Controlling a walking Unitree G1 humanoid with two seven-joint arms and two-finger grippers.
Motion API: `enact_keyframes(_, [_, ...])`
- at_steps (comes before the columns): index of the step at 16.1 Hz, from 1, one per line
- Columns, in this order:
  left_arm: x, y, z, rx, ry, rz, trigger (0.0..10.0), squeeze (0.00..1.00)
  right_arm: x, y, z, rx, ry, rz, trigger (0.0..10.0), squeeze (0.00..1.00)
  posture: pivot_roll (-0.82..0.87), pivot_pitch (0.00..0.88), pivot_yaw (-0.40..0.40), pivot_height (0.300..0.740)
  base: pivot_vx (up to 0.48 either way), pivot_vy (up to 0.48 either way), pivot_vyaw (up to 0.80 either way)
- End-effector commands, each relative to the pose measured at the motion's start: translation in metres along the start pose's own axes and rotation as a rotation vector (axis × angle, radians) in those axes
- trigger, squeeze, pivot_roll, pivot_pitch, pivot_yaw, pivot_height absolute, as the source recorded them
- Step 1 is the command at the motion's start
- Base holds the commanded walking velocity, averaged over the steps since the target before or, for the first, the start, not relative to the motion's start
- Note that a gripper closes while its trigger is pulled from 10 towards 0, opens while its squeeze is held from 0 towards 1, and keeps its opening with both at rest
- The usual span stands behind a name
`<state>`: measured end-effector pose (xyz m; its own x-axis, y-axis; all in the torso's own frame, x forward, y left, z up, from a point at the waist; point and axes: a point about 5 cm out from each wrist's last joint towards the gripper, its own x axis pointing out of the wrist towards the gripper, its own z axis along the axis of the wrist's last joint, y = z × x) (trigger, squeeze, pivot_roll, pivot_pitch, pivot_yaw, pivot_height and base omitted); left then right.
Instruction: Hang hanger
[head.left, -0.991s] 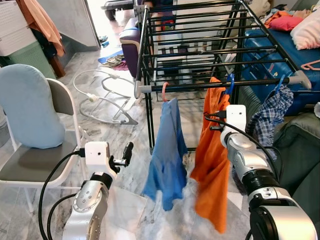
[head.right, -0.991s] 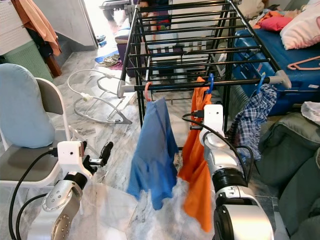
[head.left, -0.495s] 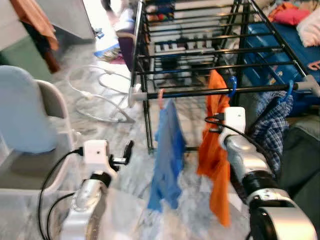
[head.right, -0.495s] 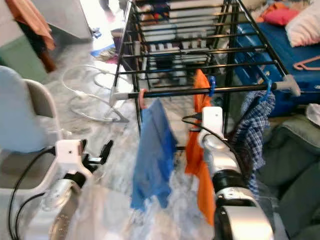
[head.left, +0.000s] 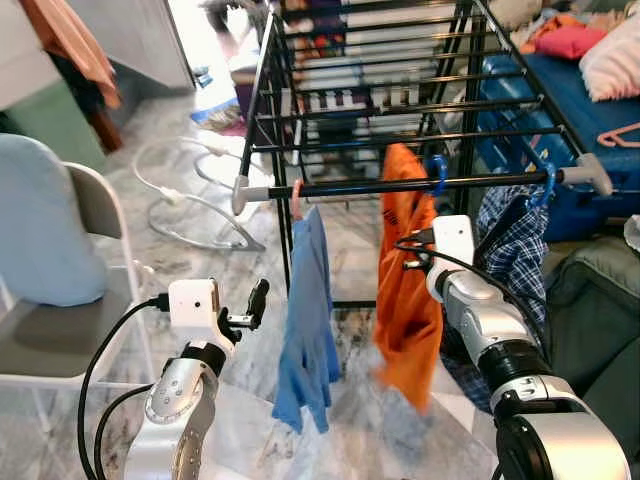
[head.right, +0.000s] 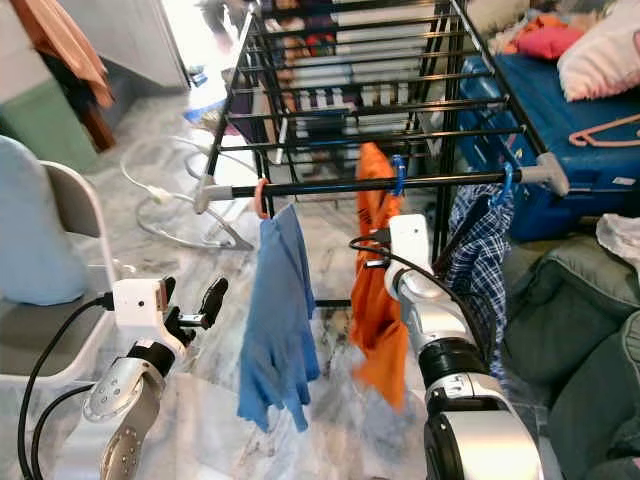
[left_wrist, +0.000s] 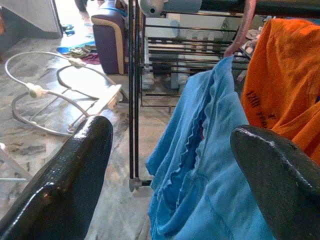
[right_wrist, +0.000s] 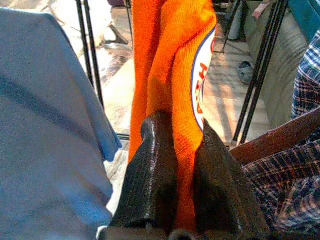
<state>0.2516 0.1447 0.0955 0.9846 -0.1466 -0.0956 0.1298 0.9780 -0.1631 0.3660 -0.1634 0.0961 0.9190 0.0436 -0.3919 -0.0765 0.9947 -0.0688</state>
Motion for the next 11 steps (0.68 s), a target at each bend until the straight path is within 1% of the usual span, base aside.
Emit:
enact_keyframes(1, [-0.0007,0.0038,0.001,0.012,0.0,0.016,10.0,0.0,0.0013,0.0069,0.0172,-0.02,-0.047,0.032,10.0,0.0,-0.1,0.007,0.096,0.74,0.0,0.0,0.0])
enact_keyframes(2, [-0.0004,0.0037,0.0007,0.012,0.001,0.017,10.0,0.0,0.0014,0.0078,0.0172,-0.023,-0.043,0.038,10.0,0.0,-0.1,0.007,0.096,0.74,0.0,0.0,0.0])
enact_keyframes(3, [-0.0004,0.0037,0.0006,0.012,0.002,0.017,10.0,0.0,0.0022,0.0102,0.0156,-0.033,-0.022,0.046,10.0,0.0,-0.1,0.007,0.096,0.74,0.0,0.0,0.0])
enact_keyframes(5, [-0.0002,0.0033,0.0004,0.011,0.004,0.017,10.0,0.0,0.0034,0.0132,0.0111,-0.023,0.026,0.057,10.0,0.0,-0.1,0.005,0.095,0.74,0.0,0.0,0.0])
enact_keyframes(10, [-0.0005,0.0041,-0.001,0.008,0.012,0.022,10.0,0.0,0.0065,0.0096,0.0105,-0.031,0.074,0.034,10.0,0.0,-0.1,0.006,0.094,0.74,0.0,0.0,0.0])
enact_keyframes(11, [-0.0005,0.0039,-0.0014,0.006,0.014,0.021,10.0,0.0,0.0074,0.0113,0.0086,-0.014,0.094,0.057,10.0,0.0,-0.1,0.006,0.094,0.74,0.0,0.0,0.0])
